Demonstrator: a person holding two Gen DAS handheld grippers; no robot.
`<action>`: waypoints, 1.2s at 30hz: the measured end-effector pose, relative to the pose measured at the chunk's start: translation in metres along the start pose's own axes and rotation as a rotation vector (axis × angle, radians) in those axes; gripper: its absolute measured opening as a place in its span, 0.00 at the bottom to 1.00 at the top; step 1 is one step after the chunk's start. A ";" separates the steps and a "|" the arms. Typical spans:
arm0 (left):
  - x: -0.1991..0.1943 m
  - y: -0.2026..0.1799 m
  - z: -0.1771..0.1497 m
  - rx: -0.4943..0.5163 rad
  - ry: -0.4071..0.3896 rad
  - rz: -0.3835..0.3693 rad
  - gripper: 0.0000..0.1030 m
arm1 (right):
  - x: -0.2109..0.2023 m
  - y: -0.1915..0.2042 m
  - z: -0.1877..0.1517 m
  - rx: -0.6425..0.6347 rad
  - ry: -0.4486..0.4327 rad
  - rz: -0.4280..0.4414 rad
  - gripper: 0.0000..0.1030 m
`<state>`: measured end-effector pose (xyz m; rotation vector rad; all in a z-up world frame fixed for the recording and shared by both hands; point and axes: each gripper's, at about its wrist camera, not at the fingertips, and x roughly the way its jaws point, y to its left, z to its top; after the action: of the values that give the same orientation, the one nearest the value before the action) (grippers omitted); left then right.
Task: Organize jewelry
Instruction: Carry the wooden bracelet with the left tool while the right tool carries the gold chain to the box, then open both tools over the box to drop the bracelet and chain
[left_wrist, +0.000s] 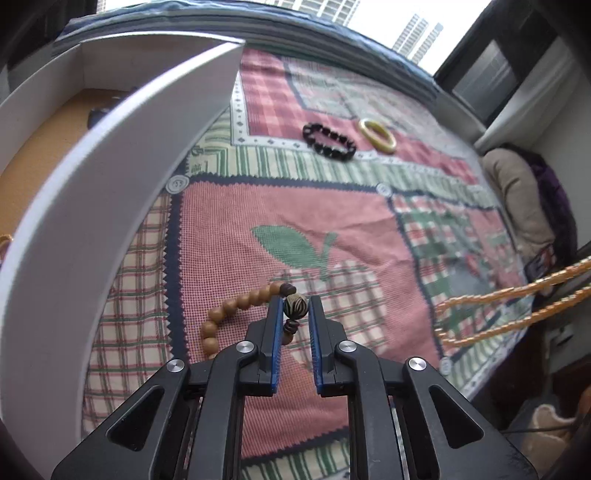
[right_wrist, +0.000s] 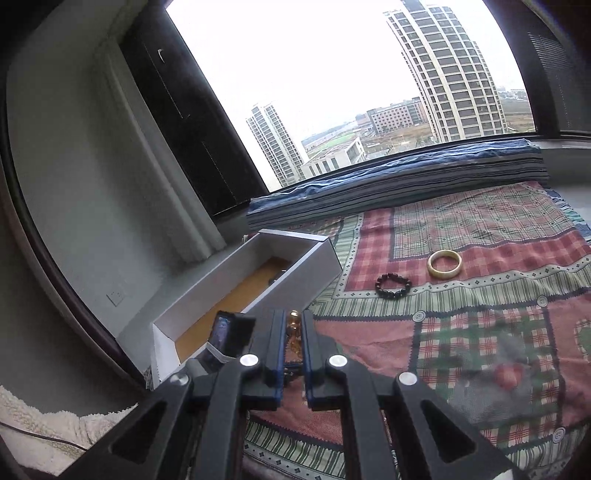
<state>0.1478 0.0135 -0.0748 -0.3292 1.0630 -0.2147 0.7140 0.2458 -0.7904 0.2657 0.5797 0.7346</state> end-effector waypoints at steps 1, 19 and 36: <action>-0.014 0.000 0.001 -0.012 -0.020 -0.022 0.11 | 0.002 -0.001 0.000 0.000 0.005 -0.005 0.08; -0.216 0.093 0.042 -0.239 -0.345 0.040 0.11 | 0.070 0.100 0.079 -0.221 0.026 0.070 0.08; -0.157 0.228 0.086 -0.365 -0.265 0.274 0.11 | 0.292 0.210 0.102 -0.312 0.273 0.161 0.08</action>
<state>0.1526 0.2911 0.0080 -0.5194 0.8694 0.2669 0.8310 0.5966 -0.7359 -0.0803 0.6961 1.0131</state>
